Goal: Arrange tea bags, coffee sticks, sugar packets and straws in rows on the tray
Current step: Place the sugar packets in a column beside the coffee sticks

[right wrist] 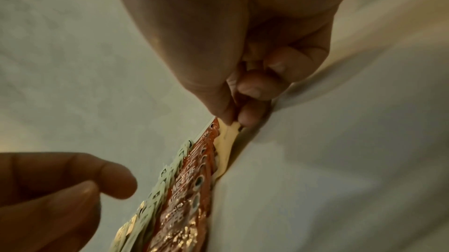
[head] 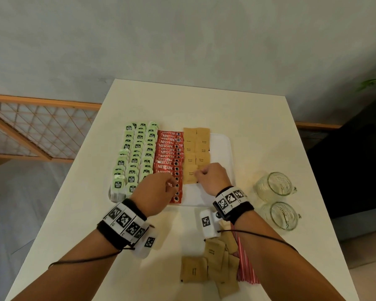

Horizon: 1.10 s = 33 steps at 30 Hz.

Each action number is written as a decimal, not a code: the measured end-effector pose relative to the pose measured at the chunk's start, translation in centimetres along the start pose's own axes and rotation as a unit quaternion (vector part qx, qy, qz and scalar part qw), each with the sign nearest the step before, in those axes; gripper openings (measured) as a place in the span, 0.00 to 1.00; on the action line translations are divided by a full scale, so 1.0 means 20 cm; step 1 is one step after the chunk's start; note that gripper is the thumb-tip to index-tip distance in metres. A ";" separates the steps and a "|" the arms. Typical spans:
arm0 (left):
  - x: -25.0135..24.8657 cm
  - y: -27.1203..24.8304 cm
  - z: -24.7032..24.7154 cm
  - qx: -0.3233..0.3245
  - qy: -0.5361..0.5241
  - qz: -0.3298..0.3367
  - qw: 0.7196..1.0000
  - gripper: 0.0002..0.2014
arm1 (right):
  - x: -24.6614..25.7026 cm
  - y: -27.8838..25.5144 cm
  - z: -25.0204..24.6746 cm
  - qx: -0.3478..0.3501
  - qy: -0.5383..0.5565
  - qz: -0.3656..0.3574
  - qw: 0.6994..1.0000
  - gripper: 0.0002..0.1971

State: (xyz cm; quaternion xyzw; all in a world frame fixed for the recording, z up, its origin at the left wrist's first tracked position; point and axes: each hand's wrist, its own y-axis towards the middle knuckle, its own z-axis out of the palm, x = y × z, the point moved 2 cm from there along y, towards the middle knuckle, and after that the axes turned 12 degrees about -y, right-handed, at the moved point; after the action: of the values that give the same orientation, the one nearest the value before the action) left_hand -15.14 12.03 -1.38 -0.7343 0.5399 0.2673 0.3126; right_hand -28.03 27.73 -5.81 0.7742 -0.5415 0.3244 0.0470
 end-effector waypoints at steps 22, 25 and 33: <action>0.06 -0.15 0.01 -0.014 -0.029 -0.025 0.999 0.06 | 0.03 0.06 0.03 0.010 -0.042 0.031 0.999 0.21; 0.06 -0.16 0.02 -0.007 -0.025 -0.025 0.999 0.07 | 0.04 0.06 0.03 0.005 -0.045 0.033 0.998 0.21; 0.07 -0.17 0.02 -0.004 -0.028 -0.020 0.999 0.09 | 0.07 0.07 0.02 -0.006 -0.069 0.041 0.997 0.24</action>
State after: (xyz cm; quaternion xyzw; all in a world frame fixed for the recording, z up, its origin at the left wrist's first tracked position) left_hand -11.60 12.15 -2.08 -0.7384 0.5151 0.2837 0.3302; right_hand -28.68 25.92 -5.84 0.7713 -0.5769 0.2689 0.0011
